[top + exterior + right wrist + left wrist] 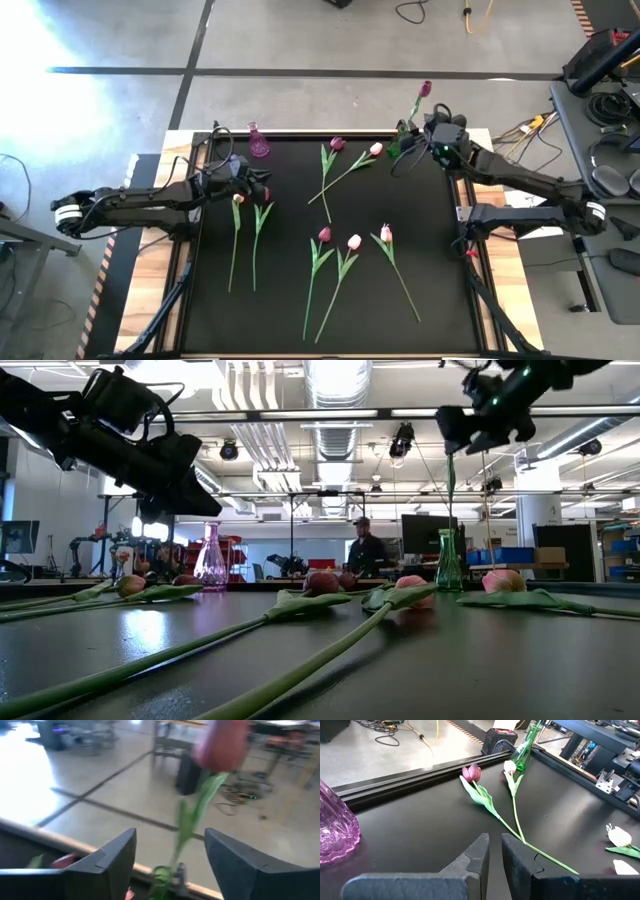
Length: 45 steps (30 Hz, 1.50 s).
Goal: Sort flowers into vase by color
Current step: Put the bottom right red flower into the purple vase
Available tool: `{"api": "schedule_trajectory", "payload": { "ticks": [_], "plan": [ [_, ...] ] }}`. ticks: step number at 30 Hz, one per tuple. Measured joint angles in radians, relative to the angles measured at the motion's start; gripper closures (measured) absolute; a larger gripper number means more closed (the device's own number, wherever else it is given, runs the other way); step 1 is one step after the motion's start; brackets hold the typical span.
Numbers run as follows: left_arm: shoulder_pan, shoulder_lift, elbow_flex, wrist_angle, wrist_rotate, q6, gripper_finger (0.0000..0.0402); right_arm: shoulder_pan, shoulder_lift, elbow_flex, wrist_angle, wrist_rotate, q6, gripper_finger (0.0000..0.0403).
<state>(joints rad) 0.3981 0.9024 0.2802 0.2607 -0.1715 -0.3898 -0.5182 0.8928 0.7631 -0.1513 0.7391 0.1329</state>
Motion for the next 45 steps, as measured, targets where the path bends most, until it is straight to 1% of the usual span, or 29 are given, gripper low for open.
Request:
{"api": "schedule_trajectory", "payload": {
  "ticks": [2, 5, 6, 10, 12, 14, 16, 18, 21, 24, 25, 29, 32, 38, 41, 43, 45],
  "plan": [
    [0.000, 0.000, 0.000, 0.000, 0.000, -0.010, 0.0365, -0.024, 0.021, -0.012, 0.011, 0.064, 0.014, 0.0154],
    [0.000, 0.000, 0.000, -0.002, 0.000, -0.016, 0.0365, -0.072, 0.050, -0.013, 0.028, 0.080, 0.043, 0.0138],
    [0.000, 0.000, 0.000, -0.002, 0.000, -0.016, 0.0365, -0.091, 0.061, -0.012, 0.044, 0.060, 0.050, 0.0134],
    [0.000, 0.000, 0.000, -0.014, 0.000, -0.016, 0.0365, -0.173, 0.123, -0.012, 0.147, -0.095, 0.053, 0.0129],
    [0.000, 0.000, 0.000, -0.022, 0.000, -0.016, 0.0365, -0.208, 0.160, -0.011, 0.204, -0.130, 0.066, 0.0133],
    [0.000, 0.000, 0.000, -0.027, 0.000, -0.016, 0.0365, -0.239, 0.191, -0.004, 0.218, -0.138, 0.100, 0.0146],
    [0.000, 0.000, 0.000, -0.032, 0.000, -0.016, 0.0365, -0.256, 0.214, 0.013, 0.223, -0.139, 0.122, 0.0168],
    [0.000, -0.001, 0.000, -0.033, -0.001, -0.016, 0.0365, -0.260, 0.227, 0.029, 0.224, -0.167, 0.121, 0.0202],
    [0.000, -0.001, 0.000, -0.032, -0.001, -0.016, 0.0365, -0.258, 0.236, 0.059, 0.221, -0.204, 0.078, 0.0273],
    [0.000, -0.001, 0.001, -0.032, -0.001, -0.016, 0.0365, -0.259, 0.229, 0.098, 0.216, -0.246, 0.029, 0.0357],
    [0.000, -0.002, 0.002, -0.032, -0.001, -0.016, 0.0365, -0.259, 0.224, 0.113, 0.214, -0.251, 0.014, 0.0375],
    [0.000, -0.003, 0.022, -0.032, 0.000, -0.001, 0.0365, -0.246, 0.203, 0.209, 0.197, -0.276, -0.033, 0.0388],
    [0.000, -0.004, 0.059, -0.034, 0.019, 0.034, 0.0365, -0.226, 0.196, 0.311, 0.156, -0.298, -0.072, 0.0391],
    [0.000, -0.004, 0.193, -0.081, 0.085, 0.110, 0.0367, -0.142, 0.221, 0.511, 0.068, -0.417, -0.078, 0.0392],
    [0.003, -0.004, 0.279, -0.122, 0.097, 0.143, 0.0385, -0.068, 0.255, 0.575, 0.056, -0.451, -0.065, 0.0392],
    [0.015, -0.004, 0.331, -0.133, 0.159, 0.158, 0.0397, -0.007, 0.287, 0.609, 0.055, -0.461, -0.060, 0.0391],
    [0.034, -0.004, 0.381, -0.133, 0.252, 0.160, 0.0399, 0.057, 0.323, 0.637, 0.057, -0.463, -0.063, 0.0391]
  ]
}}
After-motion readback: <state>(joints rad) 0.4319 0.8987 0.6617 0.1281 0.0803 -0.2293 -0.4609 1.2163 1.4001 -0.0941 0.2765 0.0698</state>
